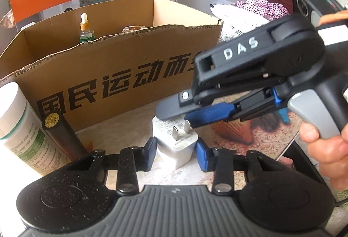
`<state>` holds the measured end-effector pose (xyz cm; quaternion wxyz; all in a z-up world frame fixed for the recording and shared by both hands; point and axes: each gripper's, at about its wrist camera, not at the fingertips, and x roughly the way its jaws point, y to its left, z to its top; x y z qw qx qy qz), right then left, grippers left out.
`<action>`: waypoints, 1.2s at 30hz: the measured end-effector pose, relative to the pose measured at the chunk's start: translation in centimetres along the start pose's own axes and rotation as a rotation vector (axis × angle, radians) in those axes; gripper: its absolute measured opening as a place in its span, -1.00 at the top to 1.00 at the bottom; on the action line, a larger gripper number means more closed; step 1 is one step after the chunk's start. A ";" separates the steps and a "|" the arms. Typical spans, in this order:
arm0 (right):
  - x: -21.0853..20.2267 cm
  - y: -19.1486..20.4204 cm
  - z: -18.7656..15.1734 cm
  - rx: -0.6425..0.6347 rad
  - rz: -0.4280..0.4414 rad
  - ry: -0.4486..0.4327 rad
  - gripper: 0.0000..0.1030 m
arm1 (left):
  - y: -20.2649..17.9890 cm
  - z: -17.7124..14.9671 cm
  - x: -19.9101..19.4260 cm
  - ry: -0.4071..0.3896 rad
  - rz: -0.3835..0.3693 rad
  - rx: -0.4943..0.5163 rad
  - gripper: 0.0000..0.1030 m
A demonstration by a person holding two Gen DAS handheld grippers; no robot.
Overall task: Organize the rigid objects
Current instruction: 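Grasp the white plug charger with the right gripper, then carry the white charger into the box and release it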
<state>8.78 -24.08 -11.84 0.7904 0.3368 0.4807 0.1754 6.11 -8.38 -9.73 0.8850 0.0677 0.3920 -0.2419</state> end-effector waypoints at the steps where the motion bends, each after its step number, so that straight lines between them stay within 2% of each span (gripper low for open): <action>1: 0.1 -0.3 -0.1 0.008 0.003 0.005 0.23 | 0.2 0.0 0.0 0.001 -0.005 -0.002 0.23; 7: 0.2 -0.5 -0.2 0.026 0.025 0.014 0.25 | 0.5 0.2 0.2 0.013 -0.019 -0.010 0.23; 16: 0.6 -0.5 -0.4 0.032 0.040 0.026 0.24 | 0.2 0.5 1.3 0.034 0.013 -0.017 0.17; 26: 0.5 -0.8 -0.9 0.031 0.060 0.008 0.25 | -0.5 0.4 1.4 0.031 0.046 -0.026 0.21; 36: -1.2 0.2 -1.2 0.016 0.078 -0.022 0.27 | -1.1 1.0 -0.6 -0.001 0.059 -0.024 0.22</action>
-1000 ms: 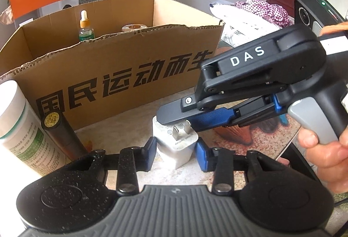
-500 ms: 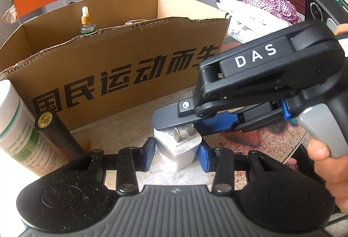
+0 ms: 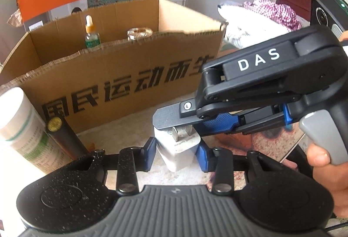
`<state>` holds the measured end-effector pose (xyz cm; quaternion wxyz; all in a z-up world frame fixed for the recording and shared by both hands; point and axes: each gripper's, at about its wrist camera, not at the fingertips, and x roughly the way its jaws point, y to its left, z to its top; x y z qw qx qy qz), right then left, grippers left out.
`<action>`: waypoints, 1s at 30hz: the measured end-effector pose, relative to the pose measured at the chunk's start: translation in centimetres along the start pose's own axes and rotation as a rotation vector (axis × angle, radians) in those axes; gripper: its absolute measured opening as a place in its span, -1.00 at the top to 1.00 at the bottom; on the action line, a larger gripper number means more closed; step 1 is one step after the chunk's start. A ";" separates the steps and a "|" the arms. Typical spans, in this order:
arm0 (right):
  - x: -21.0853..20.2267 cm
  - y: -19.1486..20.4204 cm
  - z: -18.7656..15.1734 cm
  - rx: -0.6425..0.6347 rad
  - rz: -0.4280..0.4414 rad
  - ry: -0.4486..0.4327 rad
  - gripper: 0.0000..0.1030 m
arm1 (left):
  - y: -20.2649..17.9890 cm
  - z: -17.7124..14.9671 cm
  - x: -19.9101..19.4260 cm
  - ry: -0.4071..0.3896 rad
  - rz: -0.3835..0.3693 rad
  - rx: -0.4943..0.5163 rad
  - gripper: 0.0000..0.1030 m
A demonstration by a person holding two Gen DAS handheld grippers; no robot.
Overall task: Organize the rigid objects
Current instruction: 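Carry the white charger into the box and release it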
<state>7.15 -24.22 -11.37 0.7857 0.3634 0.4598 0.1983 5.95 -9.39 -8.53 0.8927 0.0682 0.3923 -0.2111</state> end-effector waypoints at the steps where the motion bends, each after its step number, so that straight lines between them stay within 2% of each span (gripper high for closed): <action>1: -0.3 0.4 0.1 -0.005 0.005 -0.006 0.26 | 0.1 0.2 -0.5 -0.009 0.001 0.000 0.22; 6: -2.3 3.7 1.1 -0.073 0.049 -0.052 0.26 | 0.7 2.3 -3.8 -0.094 0.028 0.003 0.22; 10: -3.5 7.3 3.2 -0.163 0.094 -0.092 0.24 | 1.8 5.3 -6.0 -0.175 0.057 0.002 0.22; 15: -2.9 11.0 7.4 -0.258 0.113 -0.104 0.24 | 4.1 9.8 -5.9 -0.199 0.070 -0.038 0.22; 18: -1.3 12.0 10.5 -0.278 0.103 -0.083 0.24 | 6.2 12.4 -4.1 -0.162 0.062 -0.084 0.22; 22: 2.6 12.3 14.4 -0.269 0.067 -0.025 0.24 | 8.8 14.9 -0.8 -0.068 0.053 -0.145 0.22; 26: 6.7 10.7 17.3 -0.217 0.019 0.053 0.24 | 11.5 16.2 3.5 0.053 0.034 -0.215 0.24; 30: 10.5 8.5 19.0 -0.143 -0.006 0.130 0.24 | 13.0 16.6 6.5 0.150 0.049 -0.242 0.24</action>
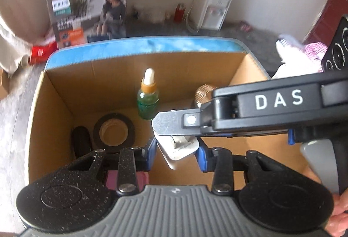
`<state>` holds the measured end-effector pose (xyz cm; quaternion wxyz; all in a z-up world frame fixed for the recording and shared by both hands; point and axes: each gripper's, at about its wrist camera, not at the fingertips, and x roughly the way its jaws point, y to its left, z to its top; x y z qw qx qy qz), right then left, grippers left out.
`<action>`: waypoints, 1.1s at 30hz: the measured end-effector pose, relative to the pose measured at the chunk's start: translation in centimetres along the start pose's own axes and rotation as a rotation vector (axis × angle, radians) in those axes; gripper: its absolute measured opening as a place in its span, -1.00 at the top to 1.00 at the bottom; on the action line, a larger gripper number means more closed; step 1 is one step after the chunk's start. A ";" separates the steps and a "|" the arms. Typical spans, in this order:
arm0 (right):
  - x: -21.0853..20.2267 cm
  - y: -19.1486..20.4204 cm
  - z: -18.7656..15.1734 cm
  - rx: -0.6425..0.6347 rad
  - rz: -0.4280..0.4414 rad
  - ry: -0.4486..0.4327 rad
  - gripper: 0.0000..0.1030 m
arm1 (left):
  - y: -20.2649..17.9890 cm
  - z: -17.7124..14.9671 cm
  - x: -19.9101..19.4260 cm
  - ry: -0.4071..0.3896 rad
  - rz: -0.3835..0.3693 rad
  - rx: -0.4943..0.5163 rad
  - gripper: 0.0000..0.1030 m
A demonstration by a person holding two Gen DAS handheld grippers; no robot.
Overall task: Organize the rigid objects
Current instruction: 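Carry the white charger into the box and release it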
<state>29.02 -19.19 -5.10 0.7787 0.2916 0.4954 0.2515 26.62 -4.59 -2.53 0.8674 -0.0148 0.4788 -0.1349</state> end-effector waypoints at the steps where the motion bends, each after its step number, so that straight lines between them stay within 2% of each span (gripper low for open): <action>1: 0.8 -0.4 0.3 0.010 -0.004 0.013 0.24 | 0.3 0.0 0.5 0.021 0.001 -0.014 0.25; 3: 1.9 -1.0 0.7 0.027 -0.013 0.035 0.24 | 1.1 0.4 1.6 0.073 -0.008 -0.063 0.24; 7: 3.7 -2.1 0.8 0.067 -0.013 0.084 0.24 | 1.4 0.3 2.8 0.144 0.002 -0.084 0.24; 11: 4.7 -2.7 0.7 0.083 -0.019 0.099 0.24 | 1.6 -0.1 2.8 0.142 -0.003 -0.103 0.22; 18: 3.0 -2.0 0.3 0.058 0.000 0.037 0.23 | 1.4 0.1 0.9 0.066 0.007 -0.095 -0.08; 22: 0.4 -1.0 -0.3 0.018 0.024 -0.039 0.23 | 1.2 0.1 -1.4 0.009 -0.005 -0.104 -0.26; 25: -2.5 0.0 -1.2 -0.019 0.052 -0.100 0.23 | 1.1 -0.5 -3.2 -0.025 -0.021 -0.117 -0.32; 30: -8.0 1.1 -3.3 -0.086 0.102 -0.183 0.20 | 0.4 -2.8 -7.1 -0.104 -0.071 -0.109 -0.43; 33: -10.0 2.1 -4.6 -0.141 0.089 -0.198 0.19 | 0.2 -4.7 -9.2 -0.143 -0.111 -0.111 -0.44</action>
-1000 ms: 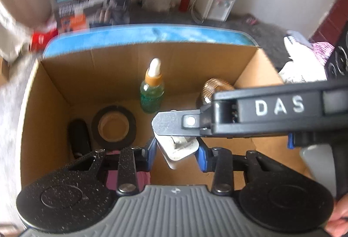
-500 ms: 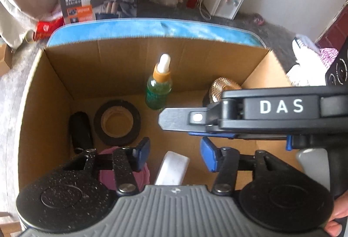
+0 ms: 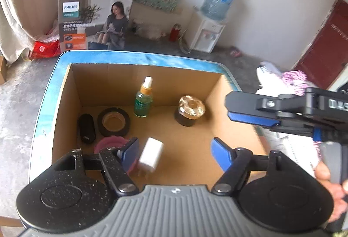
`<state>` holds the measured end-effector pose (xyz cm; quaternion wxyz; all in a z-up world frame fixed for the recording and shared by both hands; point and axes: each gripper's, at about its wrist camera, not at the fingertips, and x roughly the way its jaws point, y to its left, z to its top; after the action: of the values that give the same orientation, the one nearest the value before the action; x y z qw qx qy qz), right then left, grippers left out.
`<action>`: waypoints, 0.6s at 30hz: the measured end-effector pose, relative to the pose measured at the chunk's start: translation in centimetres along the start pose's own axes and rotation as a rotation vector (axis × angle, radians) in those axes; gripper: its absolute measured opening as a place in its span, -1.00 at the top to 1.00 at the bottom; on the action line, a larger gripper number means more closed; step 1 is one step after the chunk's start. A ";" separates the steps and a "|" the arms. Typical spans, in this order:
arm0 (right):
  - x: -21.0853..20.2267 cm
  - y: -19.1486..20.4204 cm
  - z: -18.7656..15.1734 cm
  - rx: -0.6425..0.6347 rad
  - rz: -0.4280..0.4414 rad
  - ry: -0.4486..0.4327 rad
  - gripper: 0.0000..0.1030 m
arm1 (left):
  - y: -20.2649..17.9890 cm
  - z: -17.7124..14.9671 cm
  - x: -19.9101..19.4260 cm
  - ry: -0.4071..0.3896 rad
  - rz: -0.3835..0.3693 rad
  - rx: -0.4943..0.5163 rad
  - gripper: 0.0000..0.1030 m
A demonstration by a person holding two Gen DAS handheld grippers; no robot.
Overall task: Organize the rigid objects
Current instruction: 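Carry the white charger into the box and release it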
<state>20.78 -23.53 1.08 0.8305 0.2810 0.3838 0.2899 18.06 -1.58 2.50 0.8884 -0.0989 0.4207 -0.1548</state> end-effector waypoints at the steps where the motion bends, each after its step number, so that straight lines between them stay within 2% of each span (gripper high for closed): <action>1: -0.6 0.4 -0.2 -0.016 -0.007 0.005 0.19 | 0.0 -0.6 -0.7 -0.011 -0.013 -0.003 -0.45; 6: 0.6 1.0 -0.6 -0.038 -0.050 0.111 0.19 | 0.0 -4.4 -4.0 -0.077 -0.040 0.003 -0.48; 12: 6.4 -1.4 -0.5 0.094 -0.135 0.295 0.18 | 1.0 -8.7 -6.9 -0.121 0.005 0.039 -0.48; 18: 12.7 -4.5 -0.2 0.224 -0.257 0.427 0.18 | 2.5 -10.9 -8.5 -0.141 0.032 0.029 -0.48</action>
<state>28.66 -17.61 -8.14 0.7244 0.2526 0.6125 0.1907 4.94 3.28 1.05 0.9196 -0.0901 0.3561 -0.1394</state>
